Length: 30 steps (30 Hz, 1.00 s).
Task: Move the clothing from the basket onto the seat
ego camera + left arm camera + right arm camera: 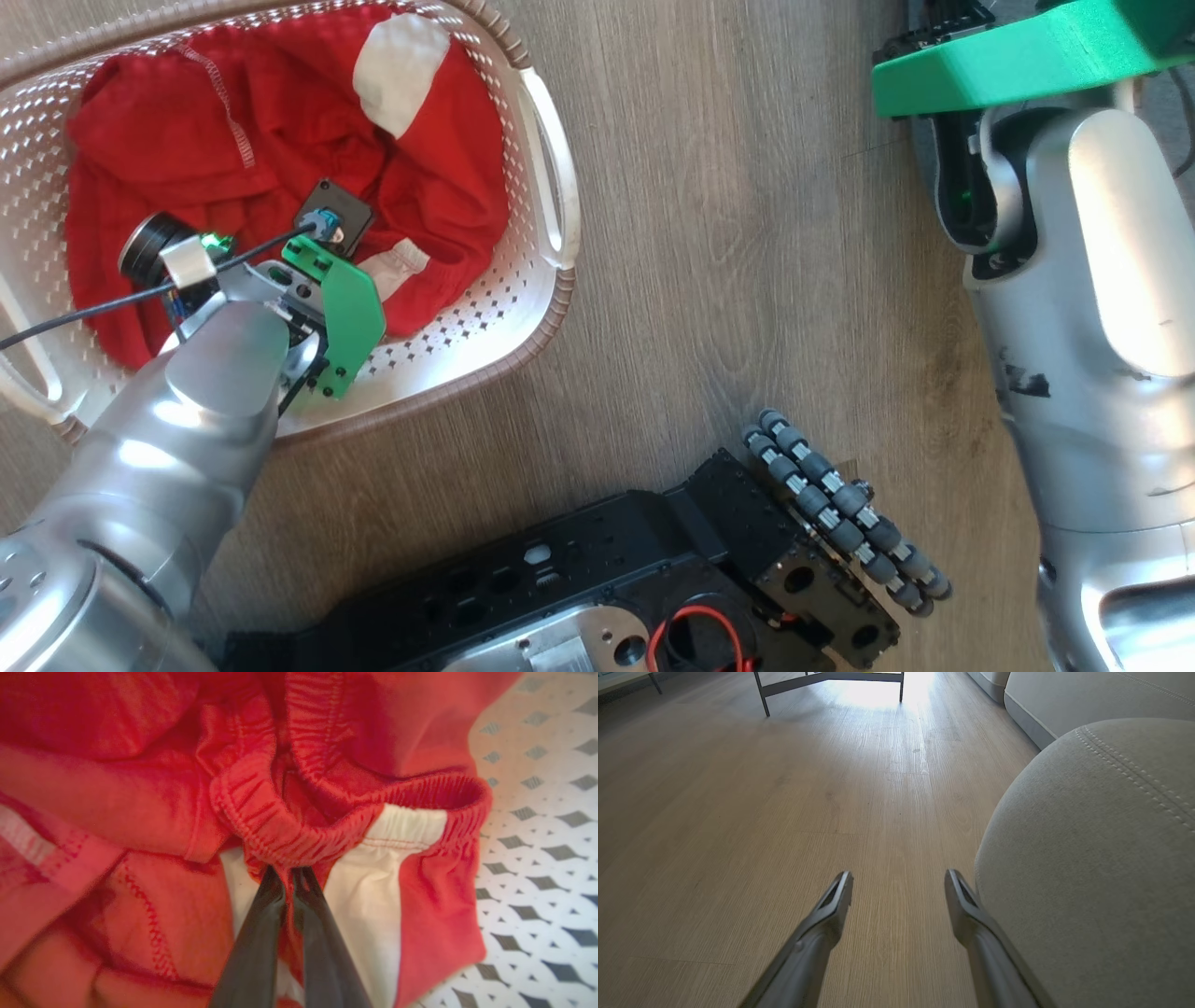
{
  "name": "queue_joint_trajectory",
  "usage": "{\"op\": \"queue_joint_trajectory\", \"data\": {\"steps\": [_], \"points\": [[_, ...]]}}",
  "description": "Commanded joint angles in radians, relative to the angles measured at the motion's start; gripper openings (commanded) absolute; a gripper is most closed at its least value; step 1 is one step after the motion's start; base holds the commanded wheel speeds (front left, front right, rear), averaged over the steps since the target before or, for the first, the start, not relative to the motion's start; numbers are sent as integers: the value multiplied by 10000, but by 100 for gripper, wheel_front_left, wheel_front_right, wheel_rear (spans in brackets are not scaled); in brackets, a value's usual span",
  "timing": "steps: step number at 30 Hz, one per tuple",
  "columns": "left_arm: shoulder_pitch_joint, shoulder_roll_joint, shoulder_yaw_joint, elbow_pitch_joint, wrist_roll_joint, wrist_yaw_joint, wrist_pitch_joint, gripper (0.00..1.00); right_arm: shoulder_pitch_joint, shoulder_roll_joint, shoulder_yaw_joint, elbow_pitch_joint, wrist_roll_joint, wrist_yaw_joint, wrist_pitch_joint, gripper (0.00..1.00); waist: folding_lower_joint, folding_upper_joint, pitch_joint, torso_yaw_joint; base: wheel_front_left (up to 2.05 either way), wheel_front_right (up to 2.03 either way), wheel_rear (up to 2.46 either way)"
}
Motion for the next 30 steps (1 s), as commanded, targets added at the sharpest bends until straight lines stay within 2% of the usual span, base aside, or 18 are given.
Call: {"op": "queue_joint_trajectory", "data": {"steps": [1,11,24,30], "points": [[140,41,23,-18,-131,9,-38,0,355,138,3,-263,47,69,-47,100,0,0,-18,-6,0,0,0],[223,-38,-126,-224,-683,9,-544,0,195,133,25,-222,25,69,-47,100,0,0,-561,176,0,0,0],[576,-501,-268,-673,-1486,9,-1337,0,496,-361,140,100,-49,69,-47,100,0,0,-2132,1038,0,0,0],[774,-702,-79,-1136,-1759,9,-1452,0,880,-629,173,367,7,69,-47,100,0,0,-3210,1567,0,0,0]]}}
